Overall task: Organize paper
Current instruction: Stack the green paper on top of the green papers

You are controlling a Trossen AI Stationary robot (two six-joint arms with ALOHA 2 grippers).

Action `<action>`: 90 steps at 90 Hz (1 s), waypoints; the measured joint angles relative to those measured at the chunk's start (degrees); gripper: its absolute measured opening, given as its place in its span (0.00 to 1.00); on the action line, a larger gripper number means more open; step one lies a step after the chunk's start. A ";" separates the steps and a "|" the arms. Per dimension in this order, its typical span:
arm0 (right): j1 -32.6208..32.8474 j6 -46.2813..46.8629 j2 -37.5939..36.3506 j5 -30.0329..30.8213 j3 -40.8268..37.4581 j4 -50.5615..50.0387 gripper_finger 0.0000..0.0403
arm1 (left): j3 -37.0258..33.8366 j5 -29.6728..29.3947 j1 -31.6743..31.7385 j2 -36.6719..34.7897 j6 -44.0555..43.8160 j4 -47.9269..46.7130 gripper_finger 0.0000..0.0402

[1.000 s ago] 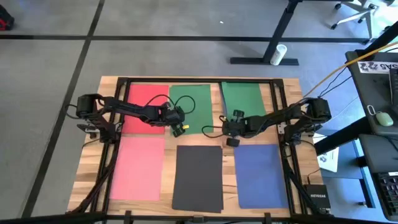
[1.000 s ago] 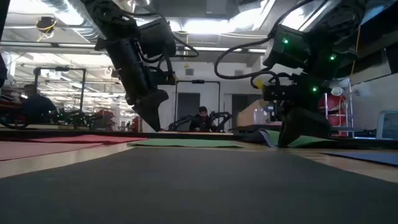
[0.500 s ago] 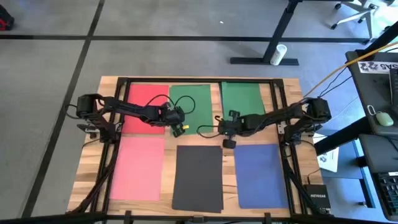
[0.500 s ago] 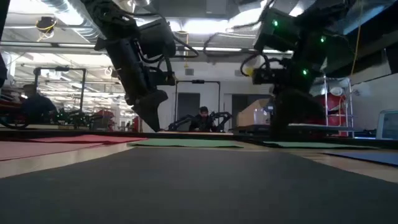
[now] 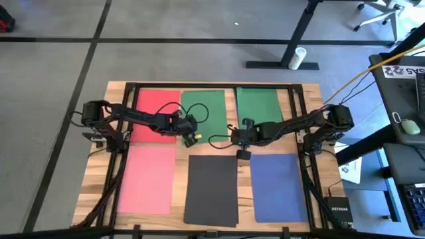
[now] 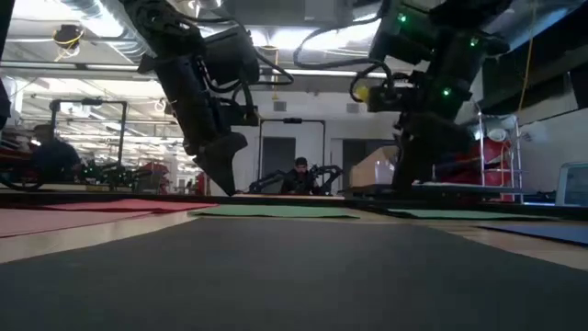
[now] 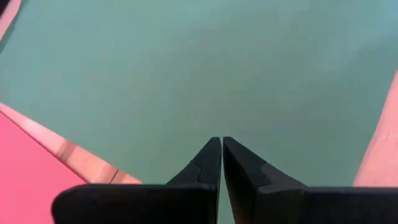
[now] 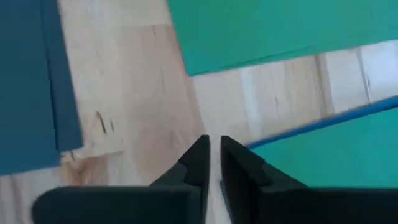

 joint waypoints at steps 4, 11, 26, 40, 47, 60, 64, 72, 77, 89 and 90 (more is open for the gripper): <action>0.02 0.01 0.00 0.89 0.00 -0.14 0.16 | 0.00 0.00 0.00 0.00 -0.01 0.04 0.00; 0.04 0.07 0.00 1.87 0.00 -0.24 0.23 | 0.00 0.00 -0.02 0.00 0.01 0.04 0.00; 0.04 0.28 0.02 2.24 -0.32 -0.48 0.32 | 0.00 -0.01 0.00 0.00 0.01 0.06 0.00; 0.07 0.81 0.09 2.19 -3.47 0.89 0.34 | 0.00 -0.02 -0.02 0.00 0.01 0.08 0.00; 0.07 1.56 0.09 3.02 -4.07 1.35 0.34 | 0.00 -0.02 -0.02 0.00 0.01 0.15 0.00; -0.05 1.62 0.09 3.41 -5.02 3.02 0.34 | 0.00 -0.02 -0.02 0.00 0.01 0.19 0.00; -0.32 1.60 0.09 3.50 -5.63 3.44 0.34 | -0.02 -0.02 -0.02 0.00 0.01 0.19 0.00; -0.92 1.62 0.09 3.81 -7.05 4.22 0.34 | -0.01 -0.03 -0.02 0.00 0.01 0.19 0.00; -1.34 1.73 0.09 4.55 -7.53 4.45 0.34 | -0.02 -0.02 -0.02 0.00 0.01 0.19 0.00; -2.54 1.62 0.09 6.16 -7.76 5.15 0.34 | -0.02 -0.03 -0.02 0.00 0.01 0.19 0.00; -2.64 1.56 0.09 6.19 -7.76 5.32 0.34 | -0.02 -0.02 -0.02 0.00 0.01 0.19 0.00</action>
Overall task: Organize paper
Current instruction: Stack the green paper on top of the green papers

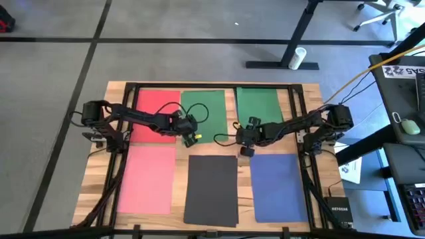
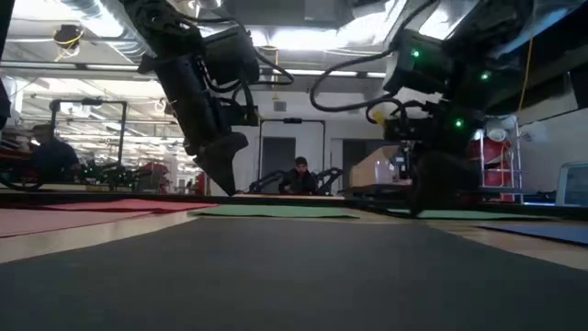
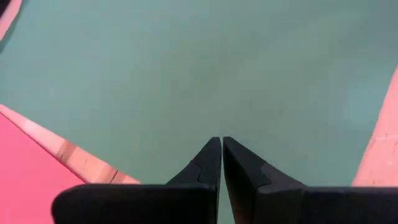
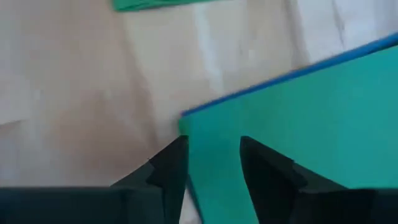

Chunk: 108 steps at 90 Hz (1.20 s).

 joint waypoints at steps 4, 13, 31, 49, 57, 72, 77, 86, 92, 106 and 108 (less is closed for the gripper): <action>-0.43 -0.10 0.00 -0.13 0.02 0.43 0.34 | 0.00 -0.01 0.00 0.00 0.00 0.00 0.00; -1.39 -0.29 0.00 -0.60 0.02 0.43 0.34 | 0.00 -0.02 0.00 0.00 0.00 0.00 0.00; -1.71 -0.26 0.00 -5.30 0.02 0.83 0.34 | 0.00 -0.02 0.02 0.00 0.01 0.00 0.00; -0.88 -0.03 -0.01 -5.33 0.02 2.23 0.34 | 0.00 -0.02 0.02 0.00 0.14 -0.02 0.00; -0.90 -0.02 -0.02 -5.32 0.02 2.50 0.34 | 0.00 0.00 0.00 0.00 0.20 -0.02 0.00; -1.03 -1.31 -0.02 -4.30 0.02 2.49 0.34 | 0.00 -0.02 0.02 0.00 0.22 -0.02 0.00; -1.03 -1.47 -0.02 -4.29 0.02 2.46 0.34 | 0.00 0.00 0.00 0.00 0.22 -0.02 0.00; -1.03 -1.51 0.40 -4.25 0.02 2.60 0.32 | 0.00 -0.02 0.02 0.00 0.22 -0.02 0.00; -1.03 -1.53 0.75 -4.26 0.02 2.24 0.28 | 0.00 -0.01 0.01 0.00 0.22 -0.03 0.00; -0.96 -1.62 2.13 -3.48 0.11 2.90 0.15 | -0.06 -0.01 0.02 0.02 0.58 -0.13 0.00; -0.96 -1.63 2.34 -3.10 0.11 2.90 0.13 | -0.06 -0.03 0.02 0.02 0.69 -0.13 0.00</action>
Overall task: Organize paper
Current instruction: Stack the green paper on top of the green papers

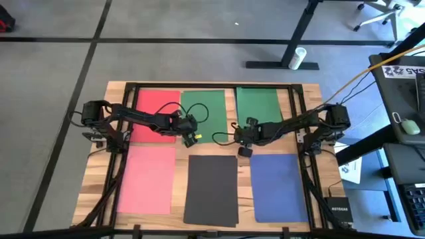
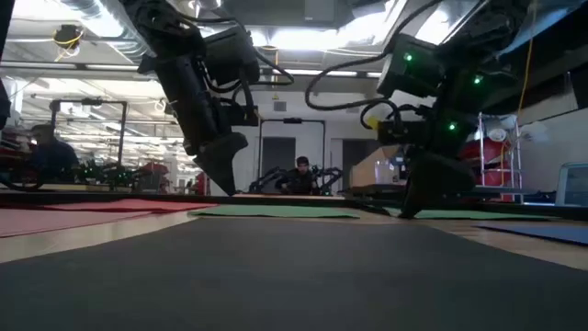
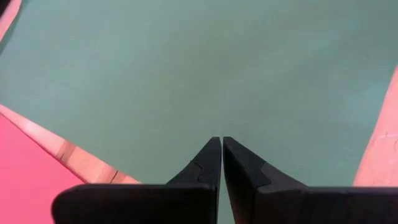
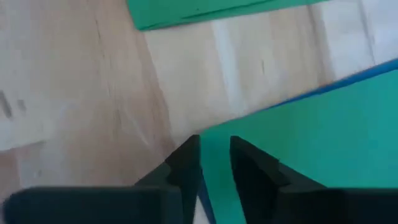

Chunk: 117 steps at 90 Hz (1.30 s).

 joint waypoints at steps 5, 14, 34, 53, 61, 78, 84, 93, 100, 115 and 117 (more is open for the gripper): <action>0.00 0.01 0.15 0.38 0.04 -0.01 0.06 | 0.01 0.01 -0.02 0.00 0.12 0.03 0.00; -0.02 0.00 0.18 0.94 0.00 -0.35 0.02 | 0.00 0.01 0.00 0.00 0.12 0.06 0.00; 0.07 0.20 0.15 0.76 0.13 -1.54 0.00 | 0.00 0.04 -0.02 0.00 0.10 0.01 0.00; 1.92 1.70 0.09 -1.48 1.83 -3.29 0.00 | 0.02 0.02 0.00 0.00 -0.01 0.06 0.00; 3.26 1.70 0.09 -1.66 3.78 -4.56 0.00 | 0.00 0.01 -0.02 0.00 -0.03 0.06 0.00; 4.96 1.70 0.07 -1.77 7.57 -4.99 0.00 | 0.02 0.01 -0.26 0.00 -0.95 0.05 0.00; 4.98 1.60 0.07 -1.79 8.72 -5.00 0.00 | 0.02 -0.09 -0.58 -0.13 -1.10 -0.02 0.00; 4.87 0.90 0.04 -1.94 9.95 -4.26 0.00 | 0.02 -1.03 -1.78 -1.29 -1.06 -0.22 0.00; 4.83 -0.20 0.04 -1.97 10.96 -4.10 0.00 | 0.02 -2.89 -2.87 -3.25 -1.43 -0.95 0.00; 4.83 -2.76 0.04 -2.57 12.44 -2.04 0.00 | 0.02 -4.05 -5.41 -8.46 -1.78 1.17 0.00; 4.83 -3.04 0.04 -2.93 12.55 -1.35 0.00 | 0.02 -4.10 -5.72 -9.16 -1.45 1.80 0.00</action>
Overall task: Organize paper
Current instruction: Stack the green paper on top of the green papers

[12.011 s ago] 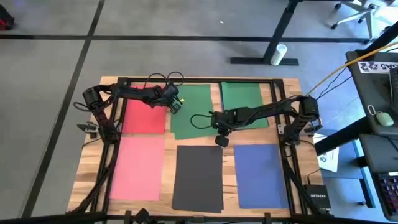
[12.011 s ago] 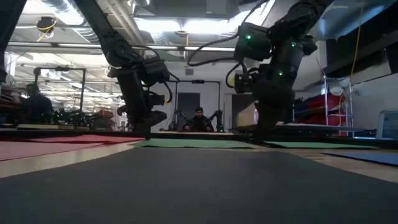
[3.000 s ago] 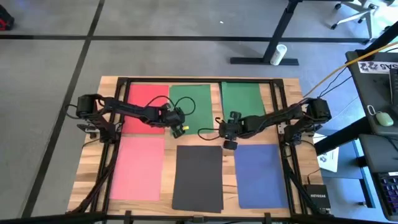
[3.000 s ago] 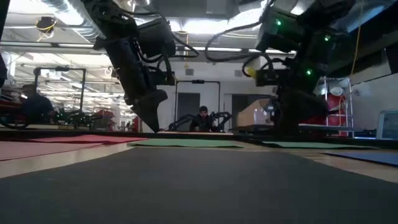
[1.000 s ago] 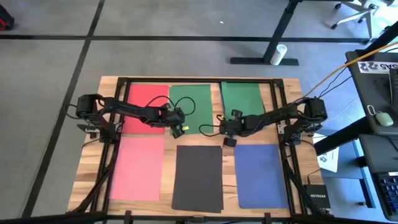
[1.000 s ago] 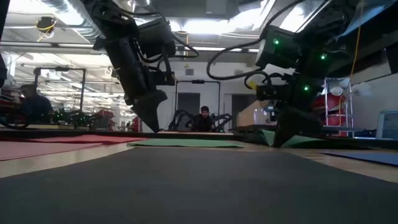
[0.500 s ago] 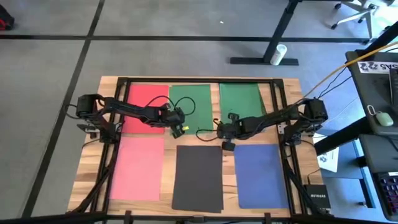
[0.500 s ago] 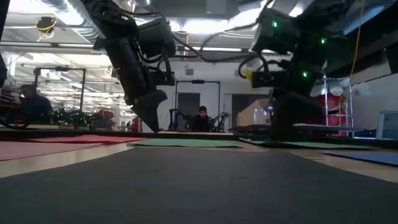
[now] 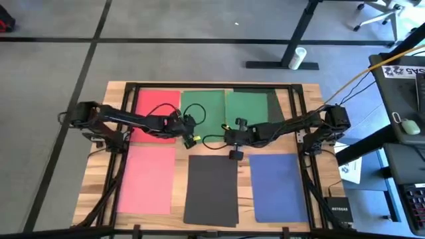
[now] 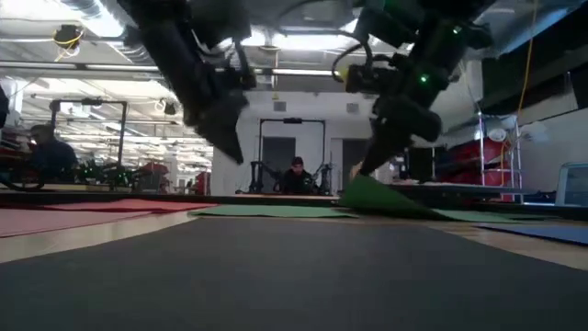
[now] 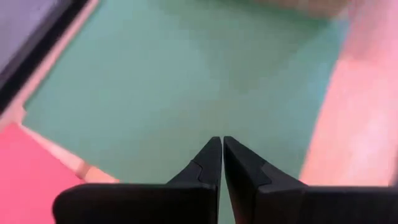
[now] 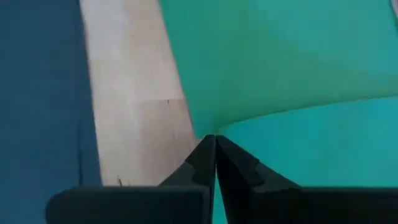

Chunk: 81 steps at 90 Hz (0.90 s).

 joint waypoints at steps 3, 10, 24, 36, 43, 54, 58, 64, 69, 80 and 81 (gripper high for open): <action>0.00 -0.33 0.00 -0.46 0.21 1.01 0.00 | 0.00 -0.02 -0.40 -1.02 0.21 0.79 0.00; 0.00 -1.36 0.00 -0.92 0.68 2.19 0.00 | 0.02 0.02 -1.23 -3.28 0.49 1.93 0.00; -0.02 -2.64 0.00 -2.71 1.00 5.91 0.00 | -0.87 -0.01 -2.63 -6.08 2.33 5.72 0.00; -0.02 -3.02 -0.02 -4.56 1.00 9.25 0.00 | -6.05 1.69 -3.30 -8.67 1.67 12.43 0.00; -0.02 -3.86 0.07 -4.91 1.00 11.06 0.00 | -9.92 2.35 -3.65 -10.05 0.08 16.22 0.00; -0.50 -5.61 0.11 -6.37 1.00 13.28 0.00 | -15.83 3.37 -4.33 -11.77 -2.47 22.66 0.00; -0.87 -5.80 0.11 -7.39 1.00 14.39 0.00 | -17.88 3.70 -4.71 -12.33 -3.13 25.39 0.00; -1.77 -5.81 0.13 -8.92 1.00 16.22 0.00 | -20.66 3.84 -5.32 -12.96 -4.17 29.46 0.00; -2.53 -6.08 0.13 -10.16 1.00 17.68 0.00 | -22.71 3.81 -5.70 -13.36 -4.66 32.29 0.00; -4.27 -7.64 0.15 -12.83 1.00 20.10 0.00 | -25.68 3.81 -6.28 -14.36 -5.64 36.52 0.00; -4.44 -7.70 0.16 -13.11 1.00 20.38 0.00 | -25.76 3.81 -6.29 -14.46 -5.73 36.58 0.00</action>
